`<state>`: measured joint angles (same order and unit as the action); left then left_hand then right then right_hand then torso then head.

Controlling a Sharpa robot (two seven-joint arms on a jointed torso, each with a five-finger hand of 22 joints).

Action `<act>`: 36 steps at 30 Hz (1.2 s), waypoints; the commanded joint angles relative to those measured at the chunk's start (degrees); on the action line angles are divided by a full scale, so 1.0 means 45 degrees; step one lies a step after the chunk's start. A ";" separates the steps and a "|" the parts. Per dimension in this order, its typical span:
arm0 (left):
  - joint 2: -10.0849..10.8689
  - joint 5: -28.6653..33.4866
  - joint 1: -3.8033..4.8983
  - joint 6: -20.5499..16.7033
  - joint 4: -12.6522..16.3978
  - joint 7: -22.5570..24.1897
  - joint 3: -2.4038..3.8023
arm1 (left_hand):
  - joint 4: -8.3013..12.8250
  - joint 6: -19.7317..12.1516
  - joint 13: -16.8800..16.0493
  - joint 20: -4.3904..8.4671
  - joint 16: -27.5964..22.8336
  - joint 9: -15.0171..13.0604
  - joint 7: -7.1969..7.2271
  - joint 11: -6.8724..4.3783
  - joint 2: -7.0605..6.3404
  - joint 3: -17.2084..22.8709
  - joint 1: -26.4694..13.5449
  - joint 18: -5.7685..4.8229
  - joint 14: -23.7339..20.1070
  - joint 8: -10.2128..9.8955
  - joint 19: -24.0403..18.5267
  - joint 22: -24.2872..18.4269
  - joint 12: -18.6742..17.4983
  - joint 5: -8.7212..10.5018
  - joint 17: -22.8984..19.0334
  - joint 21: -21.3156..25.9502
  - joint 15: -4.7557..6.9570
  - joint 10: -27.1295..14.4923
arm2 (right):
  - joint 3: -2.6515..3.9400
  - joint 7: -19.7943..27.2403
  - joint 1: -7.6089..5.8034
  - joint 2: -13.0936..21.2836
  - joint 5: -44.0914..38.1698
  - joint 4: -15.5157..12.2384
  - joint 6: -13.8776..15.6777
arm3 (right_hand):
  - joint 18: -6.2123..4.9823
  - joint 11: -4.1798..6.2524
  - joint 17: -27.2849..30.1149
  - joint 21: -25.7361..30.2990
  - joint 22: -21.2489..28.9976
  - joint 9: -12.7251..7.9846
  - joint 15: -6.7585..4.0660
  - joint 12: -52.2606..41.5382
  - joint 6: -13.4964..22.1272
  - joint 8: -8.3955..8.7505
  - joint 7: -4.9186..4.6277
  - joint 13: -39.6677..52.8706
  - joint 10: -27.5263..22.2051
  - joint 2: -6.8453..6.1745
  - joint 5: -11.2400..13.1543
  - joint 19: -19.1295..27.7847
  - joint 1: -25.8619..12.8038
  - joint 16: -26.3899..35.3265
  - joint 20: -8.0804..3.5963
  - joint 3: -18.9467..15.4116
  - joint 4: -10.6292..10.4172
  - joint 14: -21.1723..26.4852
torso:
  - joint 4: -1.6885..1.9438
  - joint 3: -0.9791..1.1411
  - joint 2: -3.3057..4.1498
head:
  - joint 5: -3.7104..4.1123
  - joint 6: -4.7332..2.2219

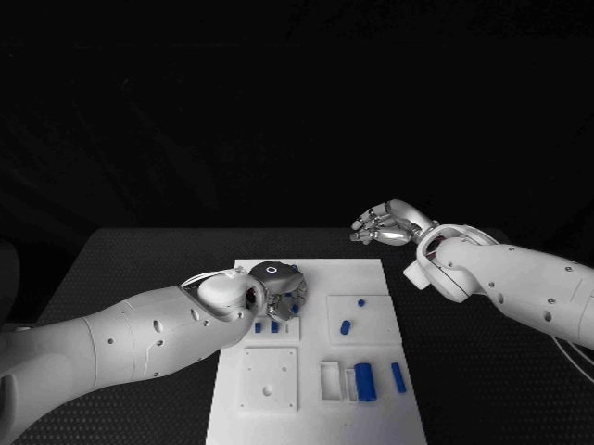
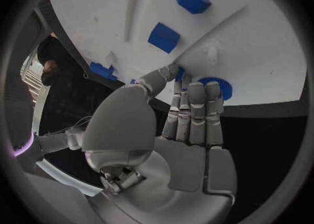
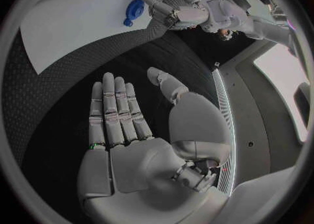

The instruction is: Assemble the parts on the task board

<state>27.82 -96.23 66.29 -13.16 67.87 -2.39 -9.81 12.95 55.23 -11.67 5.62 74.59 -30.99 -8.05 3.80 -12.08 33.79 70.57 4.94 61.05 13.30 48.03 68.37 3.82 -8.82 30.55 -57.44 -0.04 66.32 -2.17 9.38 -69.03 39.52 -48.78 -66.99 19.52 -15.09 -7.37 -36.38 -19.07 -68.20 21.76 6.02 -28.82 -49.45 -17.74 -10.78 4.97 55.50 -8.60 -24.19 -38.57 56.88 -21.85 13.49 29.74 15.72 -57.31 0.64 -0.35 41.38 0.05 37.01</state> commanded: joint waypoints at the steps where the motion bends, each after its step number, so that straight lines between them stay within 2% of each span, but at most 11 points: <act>1: 0.0048 -0.0216 -0.0068 0.0339 -0.0086 -0.0393 -0.0051 | -0.0115 -0.0116 0.0022 -0.0046 0.0081 0.0013 -0.0016 0.0667 -0.0113 0.0006 0.0034 0.0328 0.0066 -0.0078 0.0063 0.0018 0.0105 -0.0047 -0.0008 0.0083 -0.0058 -0.0660 | 0.0004 0.0134 0.0012 -0.0014 -0.0031 0.0000 -0.0178 | 0.0073 -0.0042 -0.0022 0.0052 -0.0015 -0.0020 -0.0009 -0.0063 0.0091 -0.0040 -0.0028 -0.0019 0.0012 0.0065 -0.0059 0.0093 -0.0057 0.0061 0.0032 -0.0039 0.0004 0.0091 | 0.0000 -0.0004 0.0004 | 0.0013 0.0015; 6: 0.0027 -0.0228 -0.0068 0.0466 -0.0086 -0.0382 -0.0051 | -0.0156 -0.0055 -0.0004 -0.0022 0.0144 0.0010 0.0008 0.0586 -0.0001 0.0031 0.0101 0.0358 0.0124 -0.0021 0.0112 0.0038 0.0284 -0.0050 -0.0006 0.0067 0.0016 -0.0410 | 0.0004 0.0134 0.0017 -0.0019 -0.0030 0.0001 -0.0178 | 0.0072 -0.0041 -0.0024 0.0054 -0.0017 -0.0021 -0.0009 -0.0064 0.0091 -0.0041 -0.0027 -0.0020 0.0013 0.0070 -0.0059 0.0091 -0.0054 0.0061 0.0033 -0.0037 0.0005 0.0090 | 0.0000 -0.0003 0.0006 | 0.0010 0.0011; 16: -0.0002 -0.0299 -0.0078 0.0696 -0.0116 -0.0358 -0.0055 | -0.0166 0.0274 -0.0175 0.0170 0.0446 -0.0020 0.0158 0.0229 0.0421 -0.0047 0.0206 0.0341 0.0474 0.0213 0.0291 0.0124 0.0877 0.0091 0.0048 -0.0030 0.0359 0.0479 | 0.0004 0.0144 0.0020 -0.0017 -0.0030 -0.0009 -0.0168 | 0.0071 -0.0040 -0.0026 0.0056 -0.0021 -0.0022 -0.0010 -0.0067 0.0090 -0.0043 -0.0027 -0.0023 0.0016 0.0081 -0.0058 0.0088 -0.0051 0.0062 0.0033 -0.0035 0.0004 0.0089 | -0.0008 0.0007 0.0007 | -0.0007 0.0016; 22: -0.0018 -0.0367 -0.0084 0.0669 -0.0105 -0.0353 -0.0057 | -0.0154 0.0440 -0.0221 0.0248 0.0524 -0.0032 0.0227 0.0130 0.0556 -0.0072 0.0226 0.0320 0.0576 0.0313 0.0371 0.0148 0.1025 0.0172 0.0051 -0.0059 0.0456 0.0696 | 0.0004 0.0149 0.0020 -0.0025 -0.0030 -0.0001 -0.0178 | 0.0069 -0.0039 -0.0028 0.0058 -0.0023 -0.0022 -0.0010 -0.0069 0.0088 -0.0045 -0.0026 -0.0025 0.0018 0.0090 -0.0058 0.0086 -0.0047 0.0062 0.0033 -0.0031 0.0005 0.0088 | -0.0011 0.0005 0.0006 | 0.0003 0.0037; 26: -0.0031 -0.0444 -0.0086 0.0669 -0.0123 -0.0358 -0.0058 | -0.0145 0.0723 -0.0344 0.0366 0.0650 -0.0058 0.0340 -0.0071 0.0705 -0.0108 0.0234 0.0308 0.0778 0.0468 0.0528 0.0183 0.1303 0.0231 0.0065 -0.0125 0.0652 0.1145 | 0.0004 0.0154 0.0020 -0.0026 -0.0030 0.0001 -0.0185 | 0.0068 -0.0037 -0.0030 0.0060 -0.0025 -0.0023 -0.0011 -0.0070 0.0085 -0.0048 -0.0024 -0.0027 0.0020 0.0099 -0.0057 0.0084 -0.0044 0.0063 0.0034 -0.0029 0.0005 0.0087 | -0.0011 0.0004 0.0004 | 0.0022 0.0053; 36: -0.0059 -0.0481 -0.0092 0.0643 -0.0155 -0.0341 -0.0062 | -0.0224 0.0890 -0.0433 0.0456 0.0675 -0.0050 0.0403 -0.0160 0.0803 -0.0161 0.0097 0.0263 0.0875 0.0542 0.0621 0.0195 0.1389 0.0252 0.0039 -0.0132 0.0744 0.1286 | 0.0004 0.0157 0.0020 -0.0024 -0.0030 -0.0009 -0.0179 | 0.0066 -0.0035 -0.0033 0.0064 -0.0030 -0.0023 -0.0012 -0.0073 0.0081 -0.0052 -0.0023 -0.0031 0.0022 0.0109 -0.0054 0.0081 -0.0041 0.0064 0.0035 -0.0027 0.0006 0.0085 | -0.0002 0.0004 0.0005 | 0.0011 0.0052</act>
<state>27.54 -97.69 66.28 -12.83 67.41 -3.18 -9.79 11.95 58.84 -13.56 6.74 77.44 -31.17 -6.32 3.16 -8.72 33.32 71.14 5.06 64.71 15.51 50.40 69.16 9.98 -7.93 30.80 -57.86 3.28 71.87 -2.16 9.43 -68.97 39.45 -48.77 -66.96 19.44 -15.09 -7.37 -36.47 -19.07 -68.24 21.72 6.02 -28.82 -49.46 -17.74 -10.77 4.93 55.50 -8.60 -24.19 -38.57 56.88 -21.85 13.49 29.74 15.72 -57.31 0.61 -0.33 41.40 0.13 37.24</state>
